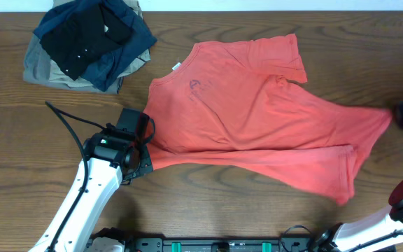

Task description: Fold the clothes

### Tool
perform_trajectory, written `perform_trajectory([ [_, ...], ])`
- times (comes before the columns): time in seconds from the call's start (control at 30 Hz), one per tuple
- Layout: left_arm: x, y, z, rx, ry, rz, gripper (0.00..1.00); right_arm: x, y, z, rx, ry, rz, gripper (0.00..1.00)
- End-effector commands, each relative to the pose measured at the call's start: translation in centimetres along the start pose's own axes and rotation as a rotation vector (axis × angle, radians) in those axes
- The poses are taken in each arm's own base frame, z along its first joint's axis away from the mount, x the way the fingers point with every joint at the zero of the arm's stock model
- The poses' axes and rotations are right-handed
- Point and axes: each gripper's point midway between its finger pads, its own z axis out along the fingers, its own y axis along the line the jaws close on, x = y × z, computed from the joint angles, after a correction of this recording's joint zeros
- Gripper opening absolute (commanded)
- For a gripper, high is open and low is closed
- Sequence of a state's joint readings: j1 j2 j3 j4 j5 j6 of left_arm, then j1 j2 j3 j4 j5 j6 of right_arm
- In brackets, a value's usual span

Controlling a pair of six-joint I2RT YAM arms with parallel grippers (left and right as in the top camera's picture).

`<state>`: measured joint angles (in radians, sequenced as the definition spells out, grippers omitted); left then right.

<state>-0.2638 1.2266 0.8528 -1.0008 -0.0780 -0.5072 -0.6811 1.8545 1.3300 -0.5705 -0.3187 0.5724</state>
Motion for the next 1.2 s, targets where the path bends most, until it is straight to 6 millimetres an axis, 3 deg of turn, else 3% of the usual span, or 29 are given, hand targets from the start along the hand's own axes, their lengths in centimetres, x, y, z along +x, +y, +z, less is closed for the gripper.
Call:
perform_trajectory([
  [0.0,-0.6,-0.5,-0.5,0.024,-0.023,-0.076,0.06,-3.1,6.3,-3.1,-0.095,-0.094,-0.101,0.02],
  [0.23,-1.1,-3.7,-0.8,0.192,-0.015,-0.079,0.06,-7.5,16.2,-10.2,-0.182,-0.344,-0.237,0.01],
  [0.37,-1.2,-4.1,-0.9,0.212,-0.014,-0.079,0.06,-7.9,19.0,-12.3,-0.19,-0.423,-0.291,0.02],
  [0.4,-1.2,-4.1,-0.9,0.211,-0.014,-0.078,0.06,-7.9,19.2,-12.3,-0.18,-0.432,-0.299,0.06],
  [0.43,-1.2,-4.1,-0.9,0.211,-0.014,-0.078,0.06,-7.7,19.4,-12.1,-0.177,-0.43,-0.315,0.18],
  [0.53,-1.2,-4.1,-0.9,0.214,-0.012,-0.078,0.06,-6.4,18.8,-10.0,-0.134,-0.367,-0.363,0.81],
  [0.6,-1.1,-4.2,-0.9,0.22,-0.008,-0.077,0.06,-5.5,17.9,-8.6,-0.095,-0.315,-0.393,0.99],
  [0.77,-1.1,-4.2,-0.9,0.22,-0.007,-0.077,0.06,-2.6,14.7,-5.7,0.016,-0.153,-0.415,0.99],
  [1.0,-1.1,-4.2,-0.9,0.219,-0.006,-0.077,0.06,3.3,12.0,-5.8,0.05,0.121,-0.413,0.99],
  [1.17,-0.8,-4.1,-0.6,0.214,0.001,-0.077,0.06,7.9,8.1,-5.2,0.137,0.328,-0.554,0.99],
])
